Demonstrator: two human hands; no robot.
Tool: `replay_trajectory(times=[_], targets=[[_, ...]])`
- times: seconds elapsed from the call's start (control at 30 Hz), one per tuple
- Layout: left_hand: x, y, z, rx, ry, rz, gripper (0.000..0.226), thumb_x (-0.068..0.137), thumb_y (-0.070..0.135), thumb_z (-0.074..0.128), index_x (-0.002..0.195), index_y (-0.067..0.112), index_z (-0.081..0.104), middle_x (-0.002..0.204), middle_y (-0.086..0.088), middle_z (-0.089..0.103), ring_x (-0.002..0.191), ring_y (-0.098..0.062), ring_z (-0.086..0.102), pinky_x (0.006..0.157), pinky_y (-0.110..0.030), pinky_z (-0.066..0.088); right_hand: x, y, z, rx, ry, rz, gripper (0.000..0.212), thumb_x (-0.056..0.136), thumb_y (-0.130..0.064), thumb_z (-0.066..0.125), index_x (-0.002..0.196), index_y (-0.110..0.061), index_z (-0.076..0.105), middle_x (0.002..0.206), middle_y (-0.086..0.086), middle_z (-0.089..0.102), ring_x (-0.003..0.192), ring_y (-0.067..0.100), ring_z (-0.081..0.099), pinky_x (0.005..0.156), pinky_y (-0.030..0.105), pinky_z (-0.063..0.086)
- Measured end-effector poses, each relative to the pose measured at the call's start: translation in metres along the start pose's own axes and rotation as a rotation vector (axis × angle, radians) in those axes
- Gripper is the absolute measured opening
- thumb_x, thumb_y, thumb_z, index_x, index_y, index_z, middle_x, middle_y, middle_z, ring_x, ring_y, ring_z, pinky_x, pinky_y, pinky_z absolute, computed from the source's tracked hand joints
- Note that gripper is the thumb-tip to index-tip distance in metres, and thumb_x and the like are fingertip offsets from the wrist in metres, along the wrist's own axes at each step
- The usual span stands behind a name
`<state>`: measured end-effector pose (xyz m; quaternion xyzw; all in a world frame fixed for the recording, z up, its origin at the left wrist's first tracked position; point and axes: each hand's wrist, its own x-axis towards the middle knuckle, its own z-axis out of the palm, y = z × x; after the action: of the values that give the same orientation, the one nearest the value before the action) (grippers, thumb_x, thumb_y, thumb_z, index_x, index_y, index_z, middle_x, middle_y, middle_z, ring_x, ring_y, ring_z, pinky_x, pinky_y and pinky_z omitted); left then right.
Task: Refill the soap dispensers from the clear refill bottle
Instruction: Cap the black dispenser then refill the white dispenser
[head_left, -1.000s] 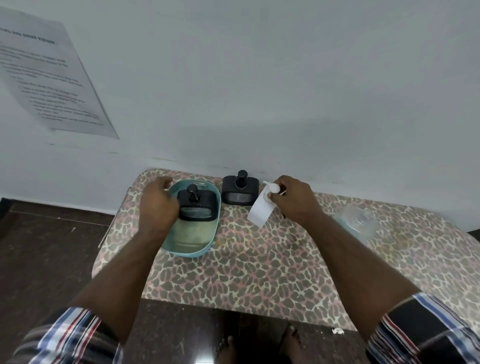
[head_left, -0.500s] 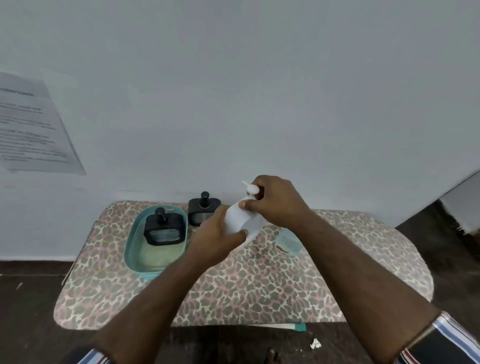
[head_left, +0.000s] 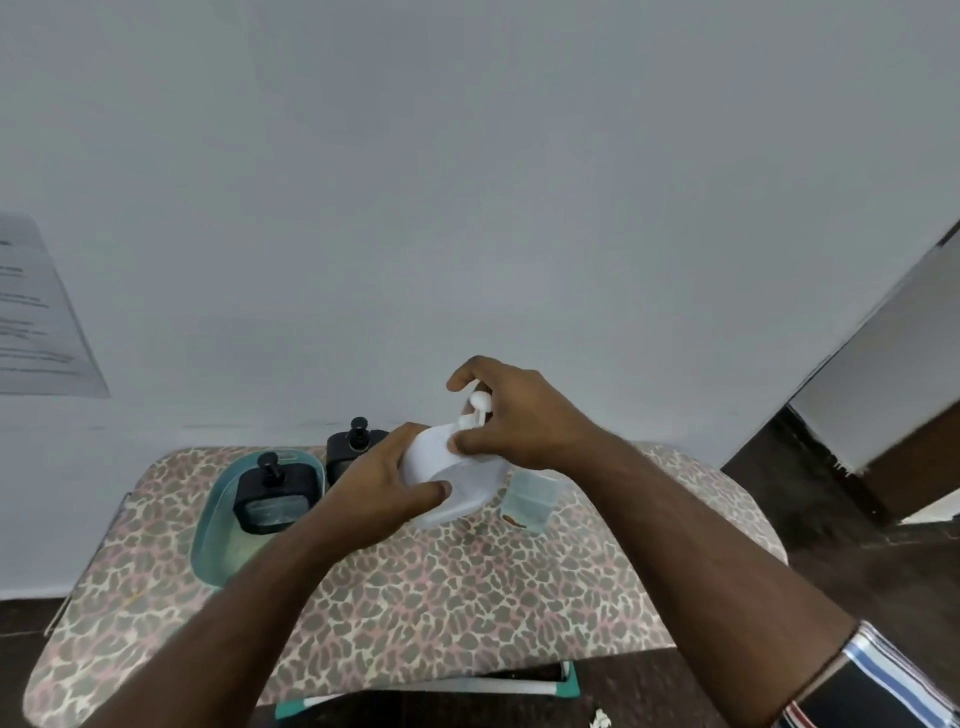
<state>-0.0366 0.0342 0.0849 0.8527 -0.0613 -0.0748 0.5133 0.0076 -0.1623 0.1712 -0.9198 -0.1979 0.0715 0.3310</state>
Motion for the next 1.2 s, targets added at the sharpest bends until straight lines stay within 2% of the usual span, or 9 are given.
replay_trajectory(times=[0.07, 0.2, 0.33, 0.47, 0.67, 0.77, 0.93, 1.03, 1.2], targets=[[-0.001, 0.0, 0.002, 0.009, 0.011, 0.002, 0.047, 0.089, 0.025, 0.076, 0.128, 0.036, 0.053, 0.114, 0.008, 0.066, 0.1, -0.016, 0.068, 0.078, -0.042, 0.065, -0.004, 0.001, -0.004, 0.122, -0.042, -0.028, 0.056, 0.076, -0.015, 0.078, 0.124, -0.034, 0.055, 0.11, -0.012, 0.068, 0.099, 0.007, 0.065, 0.084, 0.029, 0.057], [-0.002, 0.0, 0.008, 0.023, 0.014, 0.008, 0.045, 0.089, 0.022, 0.075, 0.127, 0.034, 0.054, 0.113, 0.008, 0.066, 0.102, -0.015, 0.067, 0.081, -0.036, 0.06, -0.012, 0.002, 0.001, -0.003, 0.023, 0.059, 0.06, 0.077, -0.041, 0.083, 0.129, -0.032, 0.052, 0.105, -0.009, 0.061, 0.093, 0.012, 0.061, 0.077, 0.028, 0.052], [-0.001, -0.003, 0.011, 0.043, 0.022, -0.009, 0.046, 0.089, 0.023, 0.075, 0.127, 0.036, 0.052, 0.114, 0.009, 0.064, 0.102, -0.013, 0.065, 0.078, -0.031, 0.058, -0.016, 0.01, 0.003, 0.078, -0.007, 0.029, 0.046, 0.08, -0.017, 0.072, 0.122, -0.03, 0.057, 0.113, -0.009, 0.064, 0.09, 0.007, 0.061, 0.076, 0.027, 0.05], [0.001, -0.004, 0.012, 0.069, -0.013, -0.025, 0.05, 0.085, 0.031, 0.076, 0.128, 0.039, 0.052, 0.115, 0.008, 0.066, 0.101, -0.013, 0.067, 0.085, -0.04, 0.061, -0.016, 0.012, 0.003, 0.036, 0.032, 0.154, 0.049, 0.08, -0.049, 0.079, 0.117, -0.028, 0.056, 0.104, -0.009, 0.06, 0.086, 0.007, 0.059, 0.069, 0.027, 0.049], [0.003, -0.005, 0.017, 0.067, -0.07, -0.027, 0.056, 0.078, 0.039, 0.073, 0.129, 0.043, 0.053, 0.117, 0.008, 0.065, 0.1, -0.016, 0.068, 0.08, -0.044, 0.065, -0.016, 0.012, -0.008, -0.051, -0.111, 0.009, 0.044, 0.073, -0.008, 0.073, 0.11, -0.03, 0.063, 0.103, -0.014, 0.069, 0.095, 0.008, 0.064, 0.076, 0.028, 0.056], [0.004, -0.009, 0.017, 0.079, -0.064, -0.033, 0.053, 0.084, 0.03, 0.076, 0.13, 0.041, 0.053, 0.115, 0.005, 0.064, 0.097, -0.018, 0.068, 0.074, -0.044, 0.065, -0.012, 0.015, -0.021, -0.028, -0.131, -0.006, 0.041, 0.072, -0.007, 0.073, 0.104, -0.032, 0.066, 0.104, -0.015, 0.069, 0.096, 0.001, 0.064, 0.078, 0.021, 0.054], [0.007, -0.014, 0.017, 0.102, -0.034, -0.043, 0.052, 0.086, 0.028, 0.076, 0.132, 0.038, 0.052, 0.116, 0.006, 0.064, 0.098, -0.016, 0.067, 0.075, -0.043, 0.065, -0.011, 0.03, -0.03, 0.029, -0.009, 0.055, 0.026, 0.075, -0.007, 0.07, 0.094, -0.026, 0.073, 0.088, -0.008, 0.074, 0.072, -0.004, 0.062, 0.068, 0.014, 0.047], [0.008, -0.024, 0.014, 0.085, -0.001, -0.076, 0.048, 0.087, 0.026, 0.076, 0.123, 0.048, 0.052, 0.115, 0.008, 0.065, 0.098, -0.014, 0.067, 0.076, -0.042, 0.063, -0.017, 0.036, -0.038, -0.037, -0.012, 0.068, 0.025, 0.077, -0.011, 0.073, 0.084, -0.035, 0.071, 0.084, -0.015, 0.072, 0.068, -0.01, 0.06, 0.06, 0.007, 0.04], [0.001, -0.053, 0.009, -0.046, 0.111, -0.197, 0.053, 0.086, 0.02, 0.077, 0.13, 0.039, 0.054, 0.116, 0.008, 0.065, 0.102, -0.017, 0.067, 0.087, -0.049, 0.061, -0.028, 0.072, -0.04, 0.064, 0.079, 0.216, 0.018, 0.078, -0.009, 0.074, 0.088, -0.024, 0.074, 0.083, -0.004, 0.073, 0.066, 0.008, 0.07, 0.066, 0.03, 0.06]])
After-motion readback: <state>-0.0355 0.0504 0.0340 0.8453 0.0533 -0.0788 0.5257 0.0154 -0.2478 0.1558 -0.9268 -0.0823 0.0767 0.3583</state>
